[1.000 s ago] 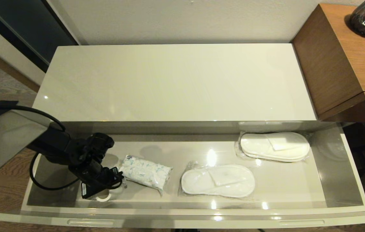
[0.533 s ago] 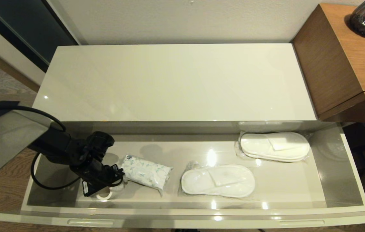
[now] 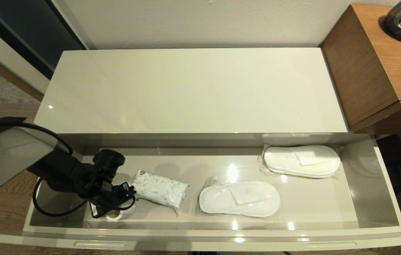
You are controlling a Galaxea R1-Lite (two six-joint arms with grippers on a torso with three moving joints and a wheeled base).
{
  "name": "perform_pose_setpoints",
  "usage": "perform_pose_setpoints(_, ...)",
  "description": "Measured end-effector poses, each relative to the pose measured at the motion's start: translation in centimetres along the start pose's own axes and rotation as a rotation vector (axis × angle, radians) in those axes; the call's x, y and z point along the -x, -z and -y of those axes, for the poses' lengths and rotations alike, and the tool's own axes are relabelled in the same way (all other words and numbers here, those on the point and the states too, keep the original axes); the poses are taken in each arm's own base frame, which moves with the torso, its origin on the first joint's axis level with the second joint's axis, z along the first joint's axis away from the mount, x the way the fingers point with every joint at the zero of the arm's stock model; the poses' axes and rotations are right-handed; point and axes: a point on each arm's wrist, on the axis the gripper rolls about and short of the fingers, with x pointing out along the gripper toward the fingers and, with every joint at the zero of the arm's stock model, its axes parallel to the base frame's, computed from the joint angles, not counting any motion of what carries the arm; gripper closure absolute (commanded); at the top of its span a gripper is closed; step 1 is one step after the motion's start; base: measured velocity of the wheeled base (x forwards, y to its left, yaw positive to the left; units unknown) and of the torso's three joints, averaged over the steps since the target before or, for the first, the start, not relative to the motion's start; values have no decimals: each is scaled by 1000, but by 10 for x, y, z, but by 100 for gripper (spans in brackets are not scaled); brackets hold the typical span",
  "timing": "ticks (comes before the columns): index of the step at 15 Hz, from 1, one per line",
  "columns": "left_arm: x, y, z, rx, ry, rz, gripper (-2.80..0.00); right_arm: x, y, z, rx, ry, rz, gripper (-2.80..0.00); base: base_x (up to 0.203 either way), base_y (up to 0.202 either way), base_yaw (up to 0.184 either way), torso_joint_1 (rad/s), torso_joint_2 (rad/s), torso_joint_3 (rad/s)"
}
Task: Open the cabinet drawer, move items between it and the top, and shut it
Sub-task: Take out the tissue from the drawer
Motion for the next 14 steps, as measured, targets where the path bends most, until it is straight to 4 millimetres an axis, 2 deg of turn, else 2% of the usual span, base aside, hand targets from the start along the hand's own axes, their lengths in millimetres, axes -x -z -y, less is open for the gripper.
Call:
perform_pose_setpoints(2,-4,4,1,-6,-24,62,-280,0,0,0,0,0,0,0,0,0,0,0,0,0)
perform_pose_setpoints(14,-8,12,-1,28,-21,73,-280,0,0,0,0,0,0,0,0,0,0,0,0,0)
